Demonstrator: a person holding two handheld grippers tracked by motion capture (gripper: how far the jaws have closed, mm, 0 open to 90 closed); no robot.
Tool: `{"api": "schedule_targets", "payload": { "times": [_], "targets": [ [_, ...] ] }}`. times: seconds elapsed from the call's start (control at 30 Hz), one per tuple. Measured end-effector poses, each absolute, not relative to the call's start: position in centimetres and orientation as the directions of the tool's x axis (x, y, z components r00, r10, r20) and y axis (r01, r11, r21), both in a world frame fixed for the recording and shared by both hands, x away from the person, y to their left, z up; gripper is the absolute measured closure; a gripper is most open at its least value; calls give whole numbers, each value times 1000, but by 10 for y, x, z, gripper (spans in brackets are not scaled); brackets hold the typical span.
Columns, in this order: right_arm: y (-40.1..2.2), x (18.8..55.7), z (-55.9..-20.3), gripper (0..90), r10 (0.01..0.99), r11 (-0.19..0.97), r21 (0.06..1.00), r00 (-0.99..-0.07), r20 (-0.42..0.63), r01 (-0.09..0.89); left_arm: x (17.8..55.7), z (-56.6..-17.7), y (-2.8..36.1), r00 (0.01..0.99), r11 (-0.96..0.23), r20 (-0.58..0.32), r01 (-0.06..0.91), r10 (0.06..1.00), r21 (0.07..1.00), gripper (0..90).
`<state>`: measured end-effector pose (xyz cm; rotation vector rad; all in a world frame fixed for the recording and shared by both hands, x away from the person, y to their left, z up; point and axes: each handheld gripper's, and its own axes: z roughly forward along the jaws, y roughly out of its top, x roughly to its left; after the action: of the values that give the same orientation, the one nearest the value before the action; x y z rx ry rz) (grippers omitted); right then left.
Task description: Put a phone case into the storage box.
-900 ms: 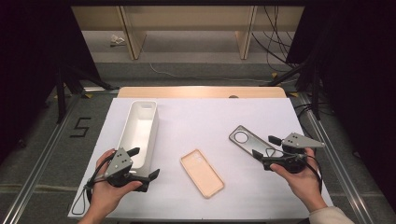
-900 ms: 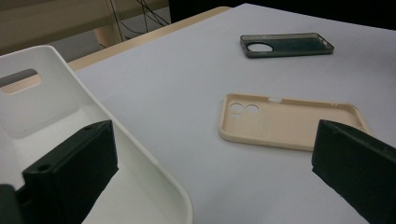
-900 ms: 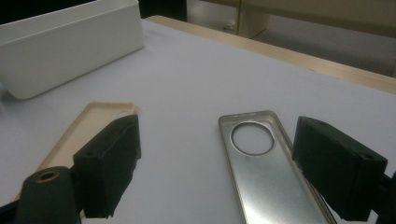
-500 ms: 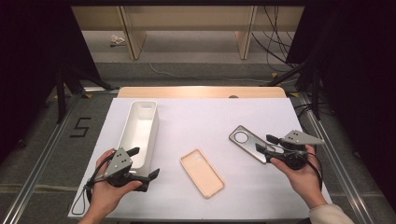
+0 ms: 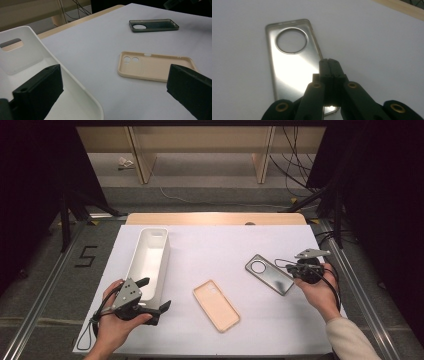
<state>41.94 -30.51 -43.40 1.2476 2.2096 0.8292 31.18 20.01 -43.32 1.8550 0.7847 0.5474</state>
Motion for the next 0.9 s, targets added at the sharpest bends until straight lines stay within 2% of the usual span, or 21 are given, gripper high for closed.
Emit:
{"api": "schedule_targets", "payload": {
  "times": [0.23, 0.4, 0.9],
  "targets": [
    [-316, 444, -453, 900, 903, 397, 596, -415, -115, 698, 311, -432, 200, 687, -283, 23, 267, 726, 921, 0],
    [-323, 450, -460, 900, 913, 379, 569, -394, -102, 730, 311, -433, 200, 687, -282, 21, 270, 726, 921, 0],
    [-321, 449, -464, 900, 897, 415, 497, -435, -83, 762, 311, -433, 200, 688, -280, 18, 271, 725, 921, 0]
  ]
}}
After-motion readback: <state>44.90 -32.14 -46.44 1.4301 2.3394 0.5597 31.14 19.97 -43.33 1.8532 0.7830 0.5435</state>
